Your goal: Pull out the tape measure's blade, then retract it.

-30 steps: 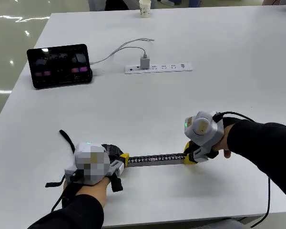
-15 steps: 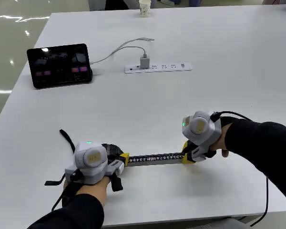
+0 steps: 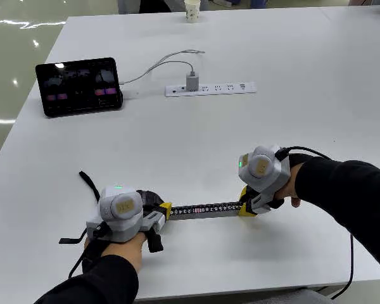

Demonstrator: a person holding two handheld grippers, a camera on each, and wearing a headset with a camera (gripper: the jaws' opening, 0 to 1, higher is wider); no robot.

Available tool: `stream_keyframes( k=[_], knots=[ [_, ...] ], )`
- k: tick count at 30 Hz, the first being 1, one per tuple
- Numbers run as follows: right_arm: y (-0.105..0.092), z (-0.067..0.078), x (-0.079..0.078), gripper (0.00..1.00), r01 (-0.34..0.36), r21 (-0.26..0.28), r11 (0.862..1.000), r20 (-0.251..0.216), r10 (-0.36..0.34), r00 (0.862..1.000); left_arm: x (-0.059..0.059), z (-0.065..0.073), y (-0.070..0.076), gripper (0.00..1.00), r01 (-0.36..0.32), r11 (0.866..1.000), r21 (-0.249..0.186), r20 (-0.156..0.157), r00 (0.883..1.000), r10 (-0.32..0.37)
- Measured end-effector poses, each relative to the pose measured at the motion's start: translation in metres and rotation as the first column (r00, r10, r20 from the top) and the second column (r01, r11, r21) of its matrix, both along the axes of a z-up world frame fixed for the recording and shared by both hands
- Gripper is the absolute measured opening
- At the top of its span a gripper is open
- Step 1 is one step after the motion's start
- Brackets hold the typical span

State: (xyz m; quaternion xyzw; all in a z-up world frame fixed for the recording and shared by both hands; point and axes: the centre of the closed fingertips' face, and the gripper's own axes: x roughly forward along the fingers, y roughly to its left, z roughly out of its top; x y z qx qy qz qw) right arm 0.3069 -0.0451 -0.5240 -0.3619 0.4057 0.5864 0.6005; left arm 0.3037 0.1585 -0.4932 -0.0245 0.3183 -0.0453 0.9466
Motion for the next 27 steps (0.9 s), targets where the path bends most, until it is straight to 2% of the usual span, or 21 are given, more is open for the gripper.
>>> stream_keyframes(
  k=[27],
  knots=[
    [0.013, 0.000, -0.001, 0.11, 0.002, 0.016, 1.000, 0.003, -0.002, 1.000, -0.001, 0.000, 0.000, 0.62, 0.002, 1.000, 0.001, -0.004, 1.000, -0.002]
  ],
)
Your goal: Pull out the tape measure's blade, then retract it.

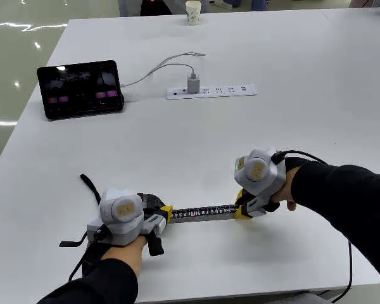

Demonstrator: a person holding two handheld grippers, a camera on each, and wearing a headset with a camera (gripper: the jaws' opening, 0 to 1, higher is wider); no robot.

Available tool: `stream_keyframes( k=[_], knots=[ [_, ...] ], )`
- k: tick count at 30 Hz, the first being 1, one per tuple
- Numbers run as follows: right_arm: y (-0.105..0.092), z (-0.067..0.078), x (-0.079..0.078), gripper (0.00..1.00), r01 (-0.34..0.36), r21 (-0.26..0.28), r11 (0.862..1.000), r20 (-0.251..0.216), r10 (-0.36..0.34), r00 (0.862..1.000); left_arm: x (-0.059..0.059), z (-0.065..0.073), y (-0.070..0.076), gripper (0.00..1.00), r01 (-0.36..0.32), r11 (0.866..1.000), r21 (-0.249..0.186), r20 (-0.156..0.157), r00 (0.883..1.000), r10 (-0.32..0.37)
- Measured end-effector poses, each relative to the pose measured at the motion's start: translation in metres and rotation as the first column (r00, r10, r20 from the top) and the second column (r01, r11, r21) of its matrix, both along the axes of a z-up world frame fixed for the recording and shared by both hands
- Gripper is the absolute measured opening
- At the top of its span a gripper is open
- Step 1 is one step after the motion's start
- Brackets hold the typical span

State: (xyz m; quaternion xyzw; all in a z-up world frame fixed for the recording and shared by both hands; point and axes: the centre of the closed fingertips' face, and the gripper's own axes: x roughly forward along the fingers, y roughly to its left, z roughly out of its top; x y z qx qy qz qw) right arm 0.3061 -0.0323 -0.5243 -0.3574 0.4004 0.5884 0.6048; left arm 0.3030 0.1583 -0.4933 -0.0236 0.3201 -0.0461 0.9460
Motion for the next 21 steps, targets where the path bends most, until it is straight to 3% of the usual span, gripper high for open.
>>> stream_keyframes(
  k=[21],
  knots=[
    [0.012, -0.001, -0.001, 0.11, -0.004, 0.017, 1.000, -0.005, 0.004, 1.000, 0.000, 0.000, 0.000, 0.62, 0.002, 1.000, 0.000, -0.008, 1.000, -0.002]
  ],
)
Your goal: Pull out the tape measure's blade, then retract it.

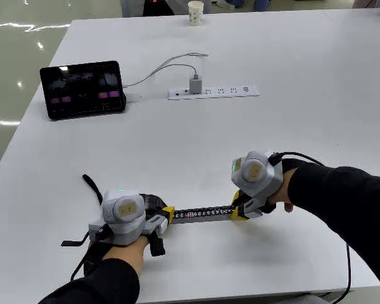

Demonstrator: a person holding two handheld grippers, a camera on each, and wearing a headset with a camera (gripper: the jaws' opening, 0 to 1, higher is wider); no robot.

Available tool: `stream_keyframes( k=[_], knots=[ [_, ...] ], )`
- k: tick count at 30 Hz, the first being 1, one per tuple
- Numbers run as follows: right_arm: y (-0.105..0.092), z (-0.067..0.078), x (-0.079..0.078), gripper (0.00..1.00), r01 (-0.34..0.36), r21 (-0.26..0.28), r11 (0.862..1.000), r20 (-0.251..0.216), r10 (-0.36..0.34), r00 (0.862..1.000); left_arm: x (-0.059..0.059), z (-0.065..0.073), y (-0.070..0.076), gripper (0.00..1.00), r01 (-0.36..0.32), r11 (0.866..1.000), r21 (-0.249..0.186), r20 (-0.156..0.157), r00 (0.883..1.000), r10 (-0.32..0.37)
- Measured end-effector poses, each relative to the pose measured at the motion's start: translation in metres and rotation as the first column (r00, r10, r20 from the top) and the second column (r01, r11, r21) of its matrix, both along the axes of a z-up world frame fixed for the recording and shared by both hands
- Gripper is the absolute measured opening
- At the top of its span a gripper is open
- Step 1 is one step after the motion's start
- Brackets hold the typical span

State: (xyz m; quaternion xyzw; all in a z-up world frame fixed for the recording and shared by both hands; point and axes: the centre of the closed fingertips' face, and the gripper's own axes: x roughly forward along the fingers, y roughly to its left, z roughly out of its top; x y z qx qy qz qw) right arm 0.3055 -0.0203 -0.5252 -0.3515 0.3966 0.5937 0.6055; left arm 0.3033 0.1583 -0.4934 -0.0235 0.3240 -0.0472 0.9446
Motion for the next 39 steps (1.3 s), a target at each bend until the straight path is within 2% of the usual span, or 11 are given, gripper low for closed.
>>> stream_keyframes(
  k=[39],
  knots=[
    [0.012, 0.002, -0.002, 0.11, -0.005, -0.002, 1.000, -0.009, 0.005, 1.000, 0.000, 0.001, -0.001, 0.62, 0.002, 1.000, 0.000, -0.004, 1.000, -0.002]
  ],
)
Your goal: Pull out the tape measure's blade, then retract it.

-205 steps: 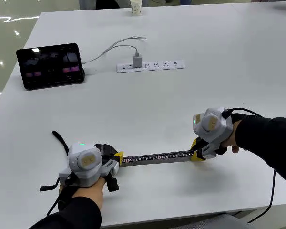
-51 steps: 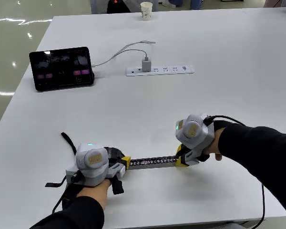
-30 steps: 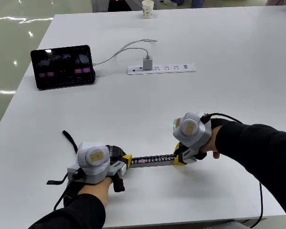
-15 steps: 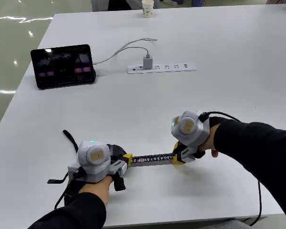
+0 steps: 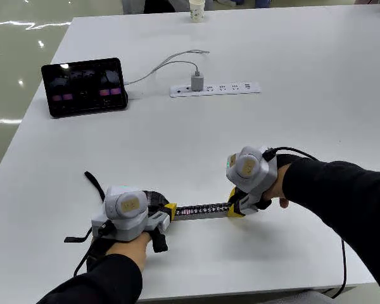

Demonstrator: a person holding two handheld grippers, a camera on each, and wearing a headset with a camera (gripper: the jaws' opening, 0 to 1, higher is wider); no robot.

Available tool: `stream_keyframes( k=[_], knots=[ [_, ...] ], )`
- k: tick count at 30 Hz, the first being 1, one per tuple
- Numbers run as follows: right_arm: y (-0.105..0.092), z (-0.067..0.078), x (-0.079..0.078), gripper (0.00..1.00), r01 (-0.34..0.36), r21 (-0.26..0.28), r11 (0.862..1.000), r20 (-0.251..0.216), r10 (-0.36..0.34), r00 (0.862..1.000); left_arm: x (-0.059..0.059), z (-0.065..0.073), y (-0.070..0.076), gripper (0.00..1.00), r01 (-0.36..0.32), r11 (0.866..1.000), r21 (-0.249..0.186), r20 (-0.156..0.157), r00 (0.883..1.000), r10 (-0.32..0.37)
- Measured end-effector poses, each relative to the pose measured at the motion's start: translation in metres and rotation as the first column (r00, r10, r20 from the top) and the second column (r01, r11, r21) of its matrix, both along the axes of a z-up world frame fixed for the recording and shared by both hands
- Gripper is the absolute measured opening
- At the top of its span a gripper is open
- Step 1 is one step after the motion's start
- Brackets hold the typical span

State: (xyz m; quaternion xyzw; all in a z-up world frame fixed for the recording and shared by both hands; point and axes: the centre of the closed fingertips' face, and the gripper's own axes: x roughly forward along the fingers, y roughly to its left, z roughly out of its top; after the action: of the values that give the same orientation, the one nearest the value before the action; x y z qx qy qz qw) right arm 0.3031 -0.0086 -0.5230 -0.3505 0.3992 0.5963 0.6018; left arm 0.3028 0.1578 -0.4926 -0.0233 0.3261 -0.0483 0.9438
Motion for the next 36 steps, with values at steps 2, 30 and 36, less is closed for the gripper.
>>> stream_keyframes(
  k=[2, 30, 36],
  knots=[
    [0.001, 0.000, 0.000, 0.11, 0.000, 0.001, 1.000, 0.000, 0.000, 1.000, 0.000, 0.000, 0.000, 0.62, -0.001, 1.000, 0.000, 0.001, 1.000, 0.001],
    [0.012, -0.002, -0.002, 0.11, -0.002, 0.015, 1.000, -0.006, 0.002, 1.000, -0.001, 0.000, 0.000, 0.62, -0.001, 1.000, 0.000, -0.001, 1.000, 0.001],
    [0.017, -0.002, -0.003, 0.11, -0.008, 0.019, 1.000, -0.005, 0.008, 1.000, 0.000, -0.001, 0.001, 0.62, 0.001, 1.000, -0.001, -0.002, 1.000, -0.001]
  ],
)
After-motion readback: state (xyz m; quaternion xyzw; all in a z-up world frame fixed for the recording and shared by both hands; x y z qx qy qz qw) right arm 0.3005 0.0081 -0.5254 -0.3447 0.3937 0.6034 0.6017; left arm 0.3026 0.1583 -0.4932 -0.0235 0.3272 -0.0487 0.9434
